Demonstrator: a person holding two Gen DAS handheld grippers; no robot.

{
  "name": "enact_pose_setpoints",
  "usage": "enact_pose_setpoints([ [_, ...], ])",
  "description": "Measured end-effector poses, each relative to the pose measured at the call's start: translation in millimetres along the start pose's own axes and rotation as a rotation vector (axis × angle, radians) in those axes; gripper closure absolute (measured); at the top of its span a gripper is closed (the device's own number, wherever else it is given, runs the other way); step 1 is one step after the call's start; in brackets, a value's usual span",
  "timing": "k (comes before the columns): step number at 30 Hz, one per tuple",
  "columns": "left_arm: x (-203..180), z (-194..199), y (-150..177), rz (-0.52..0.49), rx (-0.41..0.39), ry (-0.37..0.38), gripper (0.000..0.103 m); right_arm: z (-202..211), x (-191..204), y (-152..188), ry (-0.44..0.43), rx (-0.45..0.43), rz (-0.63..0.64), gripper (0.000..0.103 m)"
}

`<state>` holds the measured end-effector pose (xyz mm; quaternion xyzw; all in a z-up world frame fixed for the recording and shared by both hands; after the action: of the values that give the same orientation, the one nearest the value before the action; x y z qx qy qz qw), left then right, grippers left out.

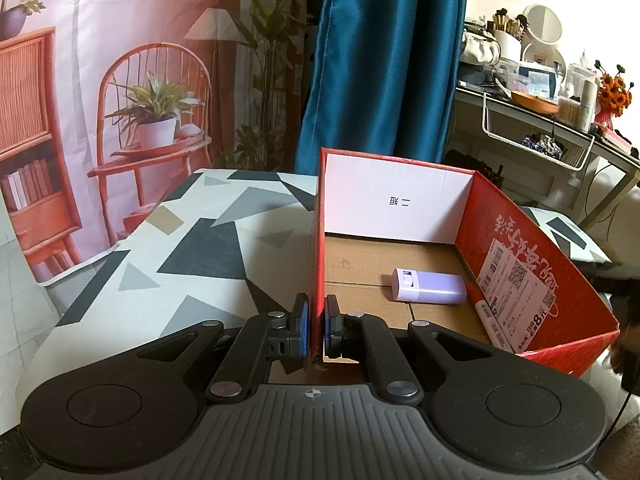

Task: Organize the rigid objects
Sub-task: 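Move the right gripper to the gold card case and grasp it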

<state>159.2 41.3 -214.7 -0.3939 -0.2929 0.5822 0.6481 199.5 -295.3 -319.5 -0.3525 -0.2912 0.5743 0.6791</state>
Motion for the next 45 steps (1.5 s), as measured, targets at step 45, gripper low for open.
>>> enact_pose_setpoints([
  [45, 0.1, -0.1, 1.3, 0.001, -0.004, -0.002, 0.094, -24.8, 47.6, 33.9, -0.120, 0.115, 0.201, 0.045],
])
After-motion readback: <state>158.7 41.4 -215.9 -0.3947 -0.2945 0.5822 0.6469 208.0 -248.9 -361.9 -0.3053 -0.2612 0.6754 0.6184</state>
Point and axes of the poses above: each gripper's, at about its wrist camera, not at the fingertips, and z roughly against the way its jaws point, x to its left, y to its underside, the point moved 6 cm from there along -z, roughly the way its jaws point, and after that the axes turned 4 degrees about y, right-handed, at the moved point
